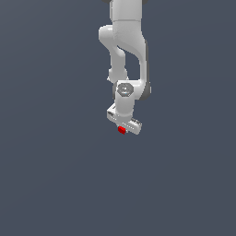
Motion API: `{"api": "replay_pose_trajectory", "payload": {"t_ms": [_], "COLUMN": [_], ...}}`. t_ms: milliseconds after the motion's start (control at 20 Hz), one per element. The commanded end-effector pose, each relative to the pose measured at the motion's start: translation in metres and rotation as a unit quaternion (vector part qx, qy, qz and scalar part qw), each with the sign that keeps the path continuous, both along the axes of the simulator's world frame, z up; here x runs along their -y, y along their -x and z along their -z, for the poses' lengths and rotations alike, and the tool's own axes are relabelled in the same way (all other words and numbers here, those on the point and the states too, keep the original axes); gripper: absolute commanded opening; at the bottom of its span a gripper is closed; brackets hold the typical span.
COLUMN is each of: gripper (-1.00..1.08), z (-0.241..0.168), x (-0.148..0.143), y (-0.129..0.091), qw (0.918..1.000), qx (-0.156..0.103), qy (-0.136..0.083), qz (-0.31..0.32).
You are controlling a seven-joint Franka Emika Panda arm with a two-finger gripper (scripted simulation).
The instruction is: Pick up the red cube and move it to a goal position.
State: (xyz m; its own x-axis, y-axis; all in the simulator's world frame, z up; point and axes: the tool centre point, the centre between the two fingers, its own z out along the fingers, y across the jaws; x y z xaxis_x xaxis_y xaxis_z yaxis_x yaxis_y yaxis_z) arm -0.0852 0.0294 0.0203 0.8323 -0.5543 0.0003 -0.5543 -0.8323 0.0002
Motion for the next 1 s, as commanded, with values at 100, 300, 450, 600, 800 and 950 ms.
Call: {"api": "replay_pose_trajectory", "payload": {"t_ms": [100,300,450,600,800,950], "gripper": [-1.0,-1.0,-1.0,-1.0,-1.0,-1.0], "z": [0.0,0.0,-0.002,-0.009,-0.025,-0.041], "x": [0.0,0.0,0.0,-0.001,-0.004,-0.006], "y": [0.0,0.0,-0.001,-0.003,-0.01,-0.016], "qw": [1.0,1.0,1.0,1.0,1.0,1.0], "qx": [0.0,0.0,0.0,0.0,0.0,0.0], "qy": [0.0,0.0,0.0,0.0,0.0,0.0], "qz": [0.001,0.0,0.0,0.0,0.0,0.0]}}
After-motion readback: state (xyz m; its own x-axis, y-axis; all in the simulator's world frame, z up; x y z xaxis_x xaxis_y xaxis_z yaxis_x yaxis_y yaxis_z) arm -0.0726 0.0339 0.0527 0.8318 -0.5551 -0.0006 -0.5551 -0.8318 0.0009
